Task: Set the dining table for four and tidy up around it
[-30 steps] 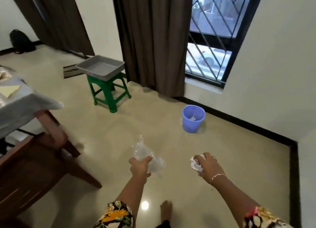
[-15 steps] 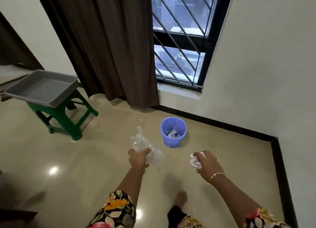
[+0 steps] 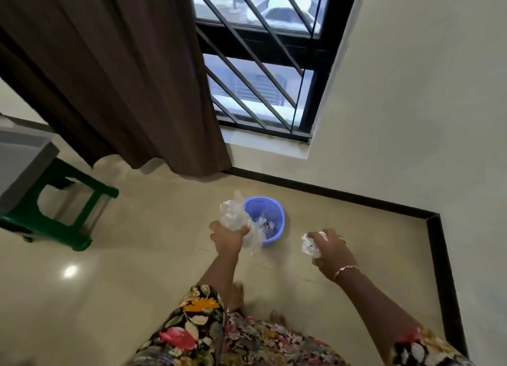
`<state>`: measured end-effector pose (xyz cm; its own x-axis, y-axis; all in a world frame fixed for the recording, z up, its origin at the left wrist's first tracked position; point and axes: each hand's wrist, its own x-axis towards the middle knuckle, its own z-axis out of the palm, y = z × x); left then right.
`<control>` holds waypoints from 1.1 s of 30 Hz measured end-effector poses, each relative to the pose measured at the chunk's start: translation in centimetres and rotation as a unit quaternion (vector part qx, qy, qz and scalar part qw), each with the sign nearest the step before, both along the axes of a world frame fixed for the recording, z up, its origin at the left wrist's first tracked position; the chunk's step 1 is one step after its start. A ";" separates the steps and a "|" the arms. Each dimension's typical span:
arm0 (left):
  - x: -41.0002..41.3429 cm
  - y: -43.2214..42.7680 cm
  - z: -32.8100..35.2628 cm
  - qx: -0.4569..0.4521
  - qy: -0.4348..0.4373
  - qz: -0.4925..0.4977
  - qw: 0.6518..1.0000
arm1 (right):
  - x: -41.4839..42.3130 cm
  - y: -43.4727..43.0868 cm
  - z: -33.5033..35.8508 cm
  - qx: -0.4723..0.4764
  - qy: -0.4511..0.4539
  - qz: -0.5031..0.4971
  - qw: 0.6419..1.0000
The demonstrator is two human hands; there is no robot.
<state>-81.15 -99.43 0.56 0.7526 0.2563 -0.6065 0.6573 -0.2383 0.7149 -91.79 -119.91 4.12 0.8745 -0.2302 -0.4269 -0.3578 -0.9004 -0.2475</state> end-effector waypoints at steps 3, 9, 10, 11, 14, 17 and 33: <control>3.8 -1.9 -0.6 0.014 0.017 -0.029 0.999 | 2.1 -1.2 -0.6 0.004 -0.002 -0.020 1.000; 9.7 -5.2 -1.7 0.020 0.079 -0.104 0.991 | 5.2 -3.3 -1.7 0.012 0.023 -0.085 0.996; 10.4 -5.4 -2.0 0.021 0.090 -0.110 0.990 | 5.7 -3.6 -1.9 0.013 0.030 -0.089 0.995; 10.9 -5.5 -2.3 0.025 0.097 -0.116 0.988 | 6.2 -3.8 -2.1 0.015 0.036 -0.098 0.994; 12.3 -4.8 -3.4 0.056 0.109 -0.130 0.984 | 7.9 -3.9 -2.7 0.036 0.046 -0.131 0.990; 13.3 -3.6 -4.1 0.092 0.114 -0.160 0.976 | 9.3 -3.3 -3.5 0.048 0.061 -0.124 0.989; 16.1 -2.7 -4.3 0.206 0.075 -0.407 0.887 | 20.8 0.1 -7.6 0.060 0.096 -0.045 0.993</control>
<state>-65.09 -102.14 -3.70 0.7086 -0.1127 -0.6965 0.2277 -0.8978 0.3769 -71.02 -119.80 -3.48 0.7533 -0.2404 -0.6122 -0.4859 -0.8307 -0.2716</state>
